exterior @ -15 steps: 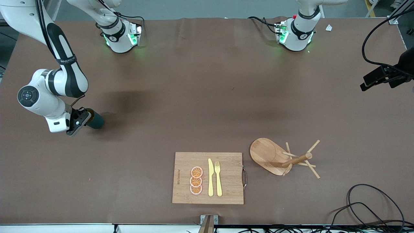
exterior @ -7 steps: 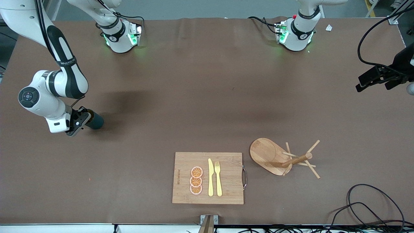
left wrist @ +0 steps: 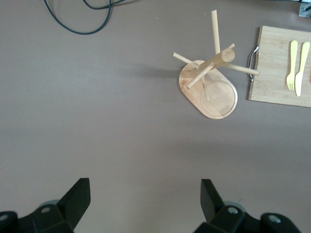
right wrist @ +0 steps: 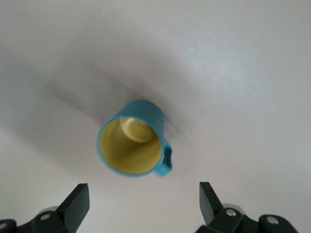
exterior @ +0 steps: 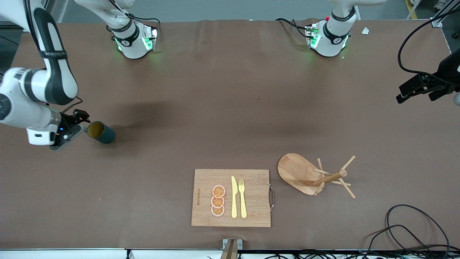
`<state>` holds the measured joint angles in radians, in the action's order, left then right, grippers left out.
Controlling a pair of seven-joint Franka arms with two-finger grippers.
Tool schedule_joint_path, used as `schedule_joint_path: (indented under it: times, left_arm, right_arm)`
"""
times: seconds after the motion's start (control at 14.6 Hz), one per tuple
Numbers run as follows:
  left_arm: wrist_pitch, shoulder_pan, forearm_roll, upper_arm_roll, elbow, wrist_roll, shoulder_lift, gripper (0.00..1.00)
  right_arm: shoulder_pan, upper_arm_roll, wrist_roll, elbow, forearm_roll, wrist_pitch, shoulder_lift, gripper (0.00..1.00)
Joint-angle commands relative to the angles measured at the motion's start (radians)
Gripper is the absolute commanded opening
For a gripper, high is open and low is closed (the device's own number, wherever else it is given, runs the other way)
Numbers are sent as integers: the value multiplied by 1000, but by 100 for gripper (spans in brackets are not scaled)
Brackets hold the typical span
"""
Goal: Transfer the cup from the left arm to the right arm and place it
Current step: 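Open the right gripper and lift it away from the mug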
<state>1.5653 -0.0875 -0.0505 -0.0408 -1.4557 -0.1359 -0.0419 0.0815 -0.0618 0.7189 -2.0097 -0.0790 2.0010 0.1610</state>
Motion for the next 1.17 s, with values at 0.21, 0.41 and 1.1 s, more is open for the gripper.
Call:
schedule_joint_path:
  times: [0.21,0.41,1.1]
  left_arm:
    - [13,5,-2,2,34,42,-15,100]
    - [13,-5,-2,1,35,30,-16,100]
    - [22,-6,0,1,37,33,-30,100]
  right_arm:
    - [-61,16,-511,70,-8,-264,-169,100]
    - [-60,13,-561,198,10,-413,-169,100]
    - [-54,11,-638,483,15,-617,-155,100]
